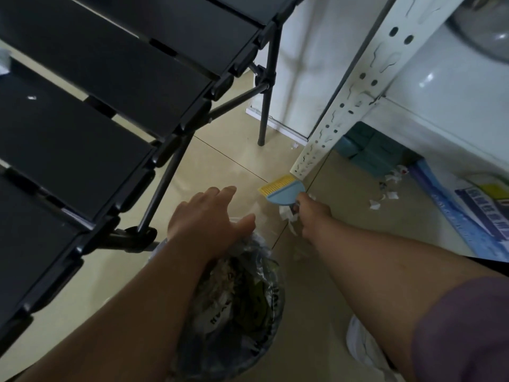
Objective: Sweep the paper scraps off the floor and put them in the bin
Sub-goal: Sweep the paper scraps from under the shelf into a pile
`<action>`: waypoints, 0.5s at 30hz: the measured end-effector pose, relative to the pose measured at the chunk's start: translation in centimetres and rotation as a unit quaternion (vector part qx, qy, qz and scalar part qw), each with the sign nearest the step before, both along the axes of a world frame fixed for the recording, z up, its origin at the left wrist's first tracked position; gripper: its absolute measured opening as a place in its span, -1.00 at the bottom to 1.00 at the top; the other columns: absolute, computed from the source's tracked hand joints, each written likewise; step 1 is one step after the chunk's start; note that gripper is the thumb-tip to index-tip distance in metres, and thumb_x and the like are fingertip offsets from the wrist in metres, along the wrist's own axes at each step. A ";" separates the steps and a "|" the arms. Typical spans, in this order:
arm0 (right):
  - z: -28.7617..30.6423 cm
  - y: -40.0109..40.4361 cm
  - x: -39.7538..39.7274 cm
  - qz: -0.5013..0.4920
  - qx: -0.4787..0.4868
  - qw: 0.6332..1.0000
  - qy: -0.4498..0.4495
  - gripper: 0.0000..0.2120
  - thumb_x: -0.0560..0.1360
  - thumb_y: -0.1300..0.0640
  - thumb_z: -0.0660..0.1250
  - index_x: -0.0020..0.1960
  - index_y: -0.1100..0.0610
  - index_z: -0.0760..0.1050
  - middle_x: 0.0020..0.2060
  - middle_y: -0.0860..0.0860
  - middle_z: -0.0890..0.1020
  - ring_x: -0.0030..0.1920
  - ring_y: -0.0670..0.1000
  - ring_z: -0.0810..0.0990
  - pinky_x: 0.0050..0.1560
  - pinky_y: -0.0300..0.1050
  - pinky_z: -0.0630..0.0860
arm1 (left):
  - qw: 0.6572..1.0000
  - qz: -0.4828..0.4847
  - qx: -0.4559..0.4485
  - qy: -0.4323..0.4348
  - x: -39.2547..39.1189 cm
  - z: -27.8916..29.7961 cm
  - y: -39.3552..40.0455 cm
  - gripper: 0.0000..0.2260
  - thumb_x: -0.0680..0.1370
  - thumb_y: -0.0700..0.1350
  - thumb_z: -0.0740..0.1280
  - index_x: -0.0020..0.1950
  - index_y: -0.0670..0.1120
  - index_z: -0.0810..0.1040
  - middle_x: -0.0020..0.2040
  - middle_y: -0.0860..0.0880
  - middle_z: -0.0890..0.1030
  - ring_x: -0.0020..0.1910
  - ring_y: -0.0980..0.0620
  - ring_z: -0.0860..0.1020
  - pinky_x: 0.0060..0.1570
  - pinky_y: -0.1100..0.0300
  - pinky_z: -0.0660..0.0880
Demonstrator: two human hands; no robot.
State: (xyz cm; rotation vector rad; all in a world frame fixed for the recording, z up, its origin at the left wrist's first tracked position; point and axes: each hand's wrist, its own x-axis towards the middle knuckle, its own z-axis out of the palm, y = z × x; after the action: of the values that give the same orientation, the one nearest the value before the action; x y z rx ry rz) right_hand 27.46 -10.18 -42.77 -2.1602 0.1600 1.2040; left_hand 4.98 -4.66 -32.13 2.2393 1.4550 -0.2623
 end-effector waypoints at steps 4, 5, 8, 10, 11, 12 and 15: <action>0.3 0.9 0.3 0.146 -0.001 0.989 -0.014 -0.73 0.54 0.00 0.35 0.08 0.18 0.63 0.03 0.16 0.69 -0.15 0.06 0.61 -0.11 -0.08 0.50 | 1.000 -0.010 -0.003 0.001 0.0 0.1 0.1 -0.26 0.44 0.48 0.12 0.56 0.20 0.27 0.42 0.03 0.51 0.34 -0.06 0.50 0.28 -0.16 0.41; 0.2 1.1 0.4 0.170 -0.005 0.985 -0.023 -0.67 0.56 -0.01 0.33 0.17 0.20 0.62 0.11 0.16 0.68 -0.05 0.10 0.65 -0.08 -0.08 0.52 | 1.000 -0.015 -0.008 0.003 0.1 0.1 0.2 -0.27 0.44 0.48 0.12 0.56 0.22 0.29 0.41 0.04 0.51 0.35 -0.05 0.50 0.30 -0.16 0.39; 0.3 0.5 1.2 0.191 -0.033 0.980 -0.042 -0.63 0.56 0.01 0.36 0.26 0.22 0.59 0.19 0.17 0.66 0.18 0.19 0.65 0.02 -0.03 0.57 | 0.999 -0.036 -0.015 0.004 0.4 0.5 0.5 -0.34 0.45 0.47 0.13 0.48 0.24 0.46 0.35 0.12 0.56 0.32 0.02 0.53 0.32 -0.12 0.34; 0.4 -0.6 2.1 0.172 -0.063 0.981 -0.061 -0.58 0.54 0.02 0.41 0.31 0.23 0.55 0.21 0.17 0.64 0.18 0.21 0.63 0.07 -0.01 0.57 | 0.998 -0.056 -0.011 0.005 1.1 0.9 0.7 -0.38 0.49 0.49 0.11 0.39 0.20 0.57 0.32 0.15 0.60 0.29 0.06 0.55 0.32 -0.09 0.34; 0.4 -1.3 2.6 0.158 -0.084 0.982 -0.068 -0.52 0.53 0.01 0.43 0.35 0.25 0.52 0.22 0.18 0.62 0.17 0.22 0.62 0.12 0.00 0.59 | 0.998 -0.064 -0.011 0.003 1.5 1.1 0.7 -0.37 0.50 0.50 0.09 0.35 0.18 0.60 0.31 0.16 0.61 0.28 0.06 0.56 0.32 -0.08 0.35; 0.5 -1.9 3.2 0.143 -0.103 0.982 -0.069 -0.47 0.52 -0.01 0.44 0.37 0.26 0.49 0.24 0.20 0.61 0.17 0.23 0.61 0.15 0.03 0.58 | 0.997 -0.070 -0.014 -0.001 2.1 1.3 0.7 -0.35 0.51 0.52 0.07 0.34 0.16 0.61 0.30 0.16 0.62 0.27 0.06 0.57 0.32 -0.08 0.35; 0.6 -3.5 4.9 0.124 -0.116 0.983 -0.071 -0.44 0.49 -0.05 0.45 0.34 0.28 0.51 0.22 0.21 0.62 0.14 0.24 0.63 0.20 0.08 0.59 | 0.995 -0.096 -0.007 -0.016 4.0 1.7 0.2 -0.30 0.47 0.56 0.05 0.34 0.18 0.61 0.29 0.15 0.63 0.25 0.07 0.57 0.34 -0.08 0.35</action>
State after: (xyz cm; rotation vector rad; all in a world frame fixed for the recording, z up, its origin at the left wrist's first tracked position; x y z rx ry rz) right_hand 32.33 -13.71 -42.16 -2.5199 -0.0346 1.2098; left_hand 8.99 -4.46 -30.39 2.3635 1.2186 -0.2937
